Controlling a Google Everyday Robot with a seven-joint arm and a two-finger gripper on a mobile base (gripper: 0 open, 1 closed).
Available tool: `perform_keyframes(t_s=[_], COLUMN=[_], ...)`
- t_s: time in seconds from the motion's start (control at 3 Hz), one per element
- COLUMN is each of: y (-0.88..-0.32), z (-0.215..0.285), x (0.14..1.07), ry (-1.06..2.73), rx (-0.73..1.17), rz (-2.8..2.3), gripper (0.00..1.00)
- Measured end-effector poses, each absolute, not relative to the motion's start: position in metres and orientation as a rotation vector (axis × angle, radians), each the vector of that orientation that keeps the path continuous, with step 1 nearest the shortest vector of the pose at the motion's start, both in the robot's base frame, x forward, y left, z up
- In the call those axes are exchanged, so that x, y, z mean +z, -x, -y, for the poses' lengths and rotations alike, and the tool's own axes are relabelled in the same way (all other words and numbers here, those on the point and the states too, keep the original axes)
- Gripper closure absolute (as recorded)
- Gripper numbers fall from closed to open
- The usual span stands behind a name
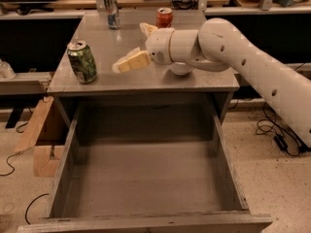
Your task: Place green can into top drawer
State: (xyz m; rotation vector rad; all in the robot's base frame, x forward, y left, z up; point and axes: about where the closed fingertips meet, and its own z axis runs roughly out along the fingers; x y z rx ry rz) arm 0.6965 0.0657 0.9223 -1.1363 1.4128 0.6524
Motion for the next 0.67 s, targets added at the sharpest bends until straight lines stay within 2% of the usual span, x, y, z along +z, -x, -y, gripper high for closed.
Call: perform_keyframes(t_s=[0.67], y=[-0.723], z=[-0.125], x=[0.907], ry=[1.117], rx=[0.796], rz=[-1.327], gripper=[0.0])
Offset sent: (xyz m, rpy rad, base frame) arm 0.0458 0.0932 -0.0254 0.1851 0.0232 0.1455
